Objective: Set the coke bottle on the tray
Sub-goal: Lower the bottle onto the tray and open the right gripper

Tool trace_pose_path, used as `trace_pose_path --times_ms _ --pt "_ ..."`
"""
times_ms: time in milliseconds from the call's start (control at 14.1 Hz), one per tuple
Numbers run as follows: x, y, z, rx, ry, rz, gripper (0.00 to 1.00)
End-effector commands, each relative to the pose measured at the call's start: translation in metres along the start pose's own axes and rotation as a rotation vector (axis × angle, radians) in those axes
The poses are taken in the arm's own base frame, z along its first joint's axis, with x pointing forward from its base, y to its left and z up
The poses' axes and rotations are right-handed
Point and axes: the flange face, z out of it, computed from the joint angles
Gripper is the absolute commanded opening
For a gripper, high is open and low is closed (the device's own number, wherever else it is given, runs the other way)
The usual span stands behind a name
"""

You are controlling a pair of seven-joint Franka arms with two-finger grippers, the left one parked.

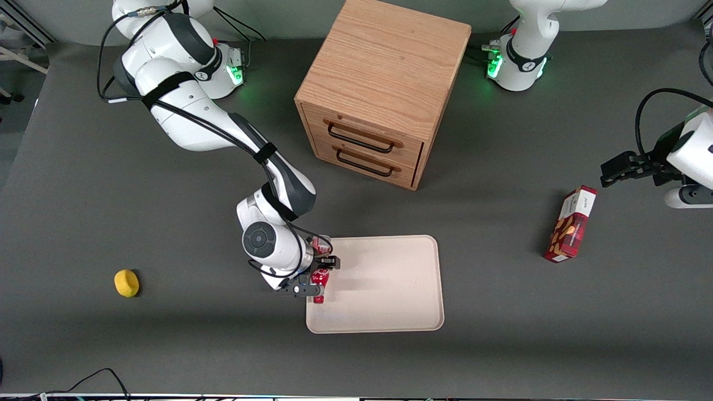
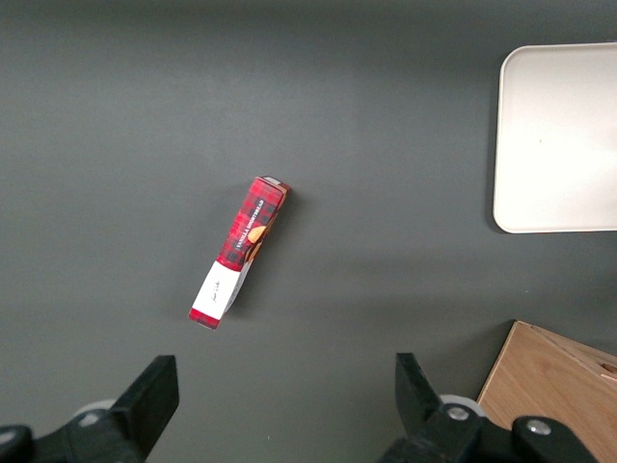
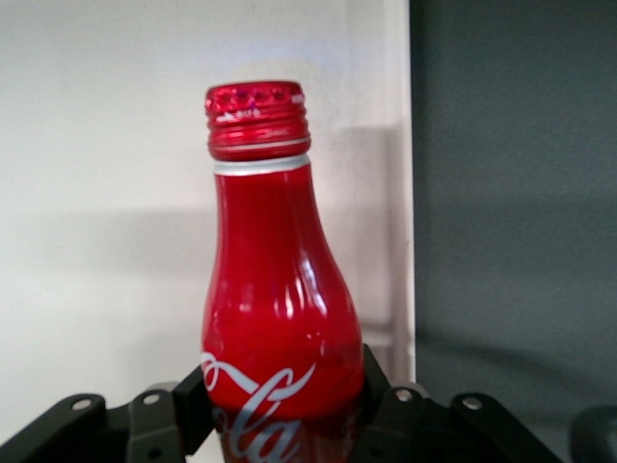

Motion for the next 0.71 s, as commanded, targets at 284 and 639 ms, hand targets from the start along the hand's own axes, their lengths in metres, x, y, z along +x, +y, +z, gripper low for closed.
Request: trace_pose_path --times_ms 284,639 --pt "-0.001 -0.0045 -0.0063 0.0 0.025 -0.005 0.28" --pt "-0.0018 -0.0052 -0.005 -0.001 0.024 -0.007 1.0"
